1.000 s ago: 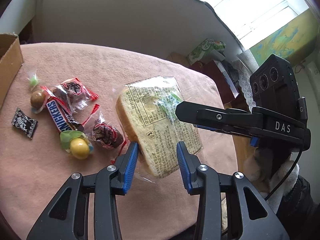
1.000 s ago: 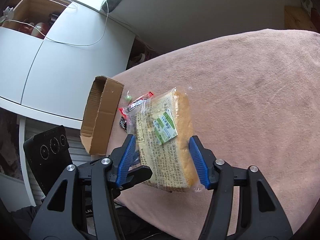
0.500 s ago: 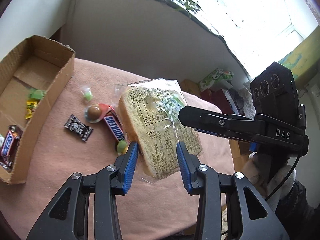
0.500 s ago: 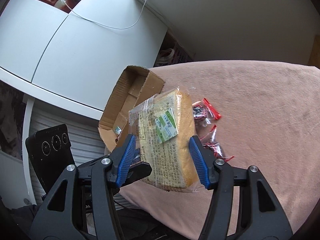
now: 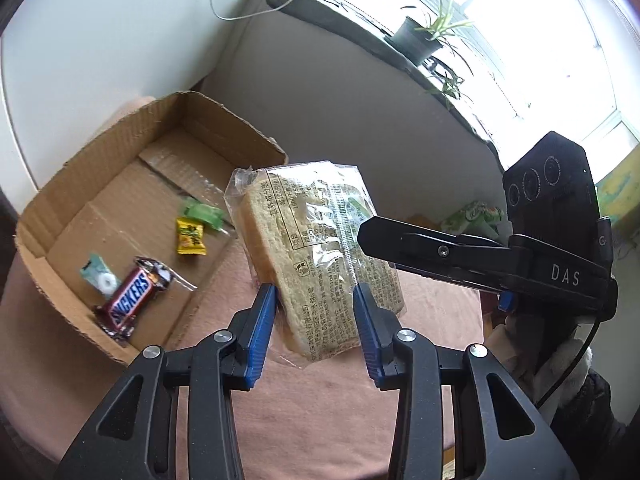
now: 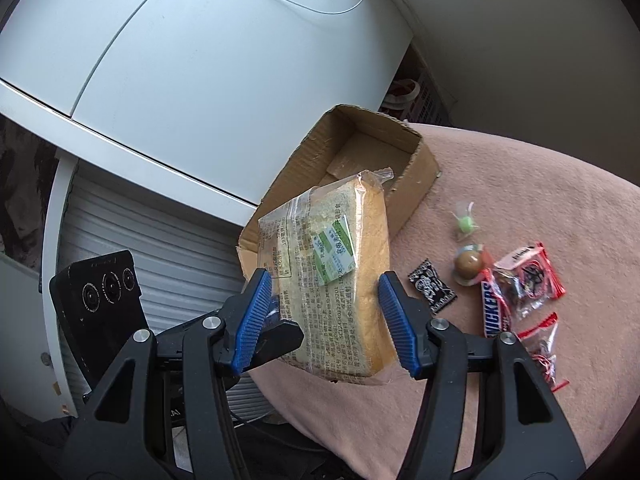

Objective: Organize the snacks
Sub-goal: 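Lift the bread loaf over the box and lower it inside with the right tool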

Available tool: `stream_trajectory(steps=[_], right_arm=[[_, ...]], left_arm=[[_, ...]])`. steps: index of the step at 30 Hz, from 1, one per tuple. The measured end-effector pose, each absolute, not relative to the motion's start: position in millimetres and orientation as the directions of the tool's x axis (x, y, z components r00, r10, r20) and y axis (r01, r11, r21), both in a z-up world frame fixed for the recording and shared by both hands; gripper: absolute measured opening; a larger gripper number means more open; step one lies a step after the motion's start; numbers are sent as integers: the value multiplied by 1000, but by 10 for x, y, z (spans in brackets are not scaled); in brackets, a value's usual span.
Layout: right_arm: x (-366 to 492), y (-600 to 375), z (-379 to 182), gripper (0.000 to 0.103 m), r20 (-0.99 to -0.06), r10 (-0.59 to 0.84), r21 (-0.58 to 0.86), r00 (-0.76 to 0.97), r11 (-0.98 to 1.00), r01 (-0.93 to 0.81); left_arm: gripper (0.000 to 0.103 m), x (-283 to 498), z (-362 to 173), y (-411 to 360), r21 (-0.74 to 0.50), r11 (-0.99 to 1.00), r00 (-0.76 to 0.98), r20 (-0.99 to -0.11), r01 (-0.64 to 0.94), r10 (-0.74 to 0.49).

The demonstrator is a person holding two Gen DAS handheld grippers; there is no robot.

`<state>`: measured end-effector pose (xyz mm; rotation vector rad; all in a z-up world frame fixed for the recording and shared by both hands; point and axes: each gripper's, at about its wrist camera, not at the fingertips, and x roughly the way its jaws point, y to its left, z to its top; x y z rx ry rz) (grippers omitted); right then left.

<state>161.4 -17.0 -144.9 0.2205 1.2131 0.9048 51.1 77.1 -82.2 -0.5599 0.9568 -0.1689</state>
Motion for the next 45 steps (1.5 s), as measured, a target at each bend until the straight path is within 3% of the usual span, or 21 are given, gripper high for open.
stream_trajectory(steps=[13, 37, 45], right_arm=[[1708, 512, -1588, 60, -734, 680, 577, 0, 624, -527], [1946, 905, -1876, 60, -791, 611, 536, -36, 662, -524], [1948, 963, -1884, 73, -805, 593, 509, -11, 681, -526]], left_arm=[[38, 413, -957, 1346, -492, 842, 601, -749, -220, -280], [38, 620, -1184, 1652, -386, 885, 545, -815, -260, -196], [38, 684, -1245, 1627, -346, 903, 518, -838, -257, -174]])
